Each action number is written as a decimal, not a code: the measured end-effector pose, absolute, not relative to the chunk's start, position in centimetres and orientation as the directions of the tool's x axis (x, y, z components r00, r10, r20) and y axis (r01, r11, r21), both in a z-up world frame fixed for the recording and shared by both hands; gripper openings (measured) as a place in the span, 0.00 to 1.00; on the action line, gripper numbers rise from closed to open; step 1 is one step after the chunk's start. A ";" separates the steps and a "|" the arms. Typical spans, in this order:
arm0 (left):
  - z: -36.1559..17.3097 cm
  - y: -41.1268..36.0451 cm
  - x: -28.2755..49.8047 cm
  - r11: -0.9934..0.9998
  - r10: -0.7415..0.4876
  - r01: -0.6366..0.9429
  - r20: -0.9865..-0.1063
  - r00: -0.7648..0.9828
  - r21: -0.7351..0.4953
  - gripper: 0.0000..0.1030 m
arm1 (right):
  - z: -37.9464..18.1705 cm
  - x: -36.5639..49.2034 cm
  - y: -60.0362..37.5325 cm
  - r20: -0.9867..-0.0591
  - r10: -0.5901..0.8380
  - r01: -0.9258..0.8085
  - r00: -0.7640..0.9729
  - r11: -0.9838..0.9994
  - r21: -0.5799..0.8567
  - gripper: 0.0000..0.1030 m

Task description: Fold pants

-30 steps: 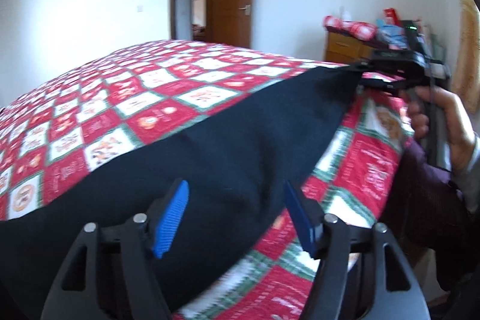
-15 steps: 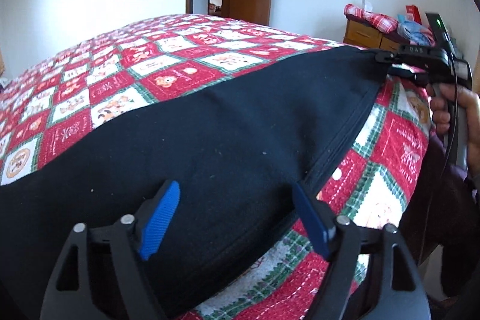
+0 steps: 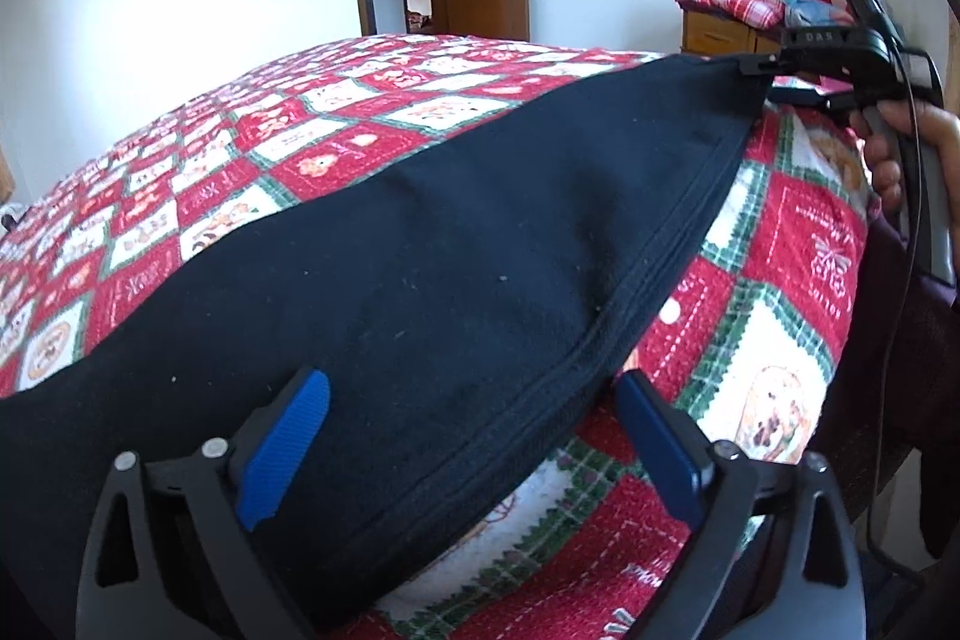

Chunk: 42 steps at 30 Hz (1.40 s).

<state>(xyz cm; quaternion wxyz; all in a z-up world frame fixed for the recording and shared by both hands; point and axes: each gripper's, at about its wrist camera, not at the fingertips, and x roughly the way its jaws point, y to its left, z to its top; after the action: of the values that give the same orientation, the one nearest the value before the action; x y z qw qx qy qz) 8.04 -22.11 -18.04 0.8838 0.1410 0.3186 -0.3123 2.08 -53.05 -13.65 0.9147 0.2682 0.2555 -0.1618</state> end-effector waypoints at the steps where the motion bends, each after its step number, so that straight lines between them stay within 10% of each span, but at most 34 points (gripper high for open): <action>1: -17.9 -22.0 8.1 0.768 -0.463 0.639 -0.650 0.602 0.045 0.96 | -13.7 2.4 -52.8 -0.569 -0.166 0.438 0.806 0.813 0.383 0.47; 18: -17.6 -19.0 9.4 0.822 -0.506 0.559 -0.589 0.631 -0.108 0.99 | -12.9 -0.3 -56.3 -0.412 -0.031 0.326 0.910 0.668 0.669 0.57; 31: -17.5 -18.8 9.3 0.822 -0.516 0.556 -0.577 0.633 -0.126 0.99 | -13.6 2.0 -55.1 -0.583 0.002 0.404 0.812 0.719 0.565 0.40; 42: -17.5 -18.9 9.1 0.820 -0.513 0.560 -0.580 0.632 -0.115 1.00 | -13.9 2.1 -54.8 -0.463 0.059 0.288 0.884 0.713 0.639 0.27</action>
<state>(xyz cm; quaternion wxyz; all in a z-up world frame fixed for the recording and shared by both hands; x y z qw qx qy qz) 9.11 -18.88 -17.50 0.9026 0.0380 0.3089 -0.2973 2.13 -54.78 -13.89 0.8959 0.3734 0.2319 -0.0638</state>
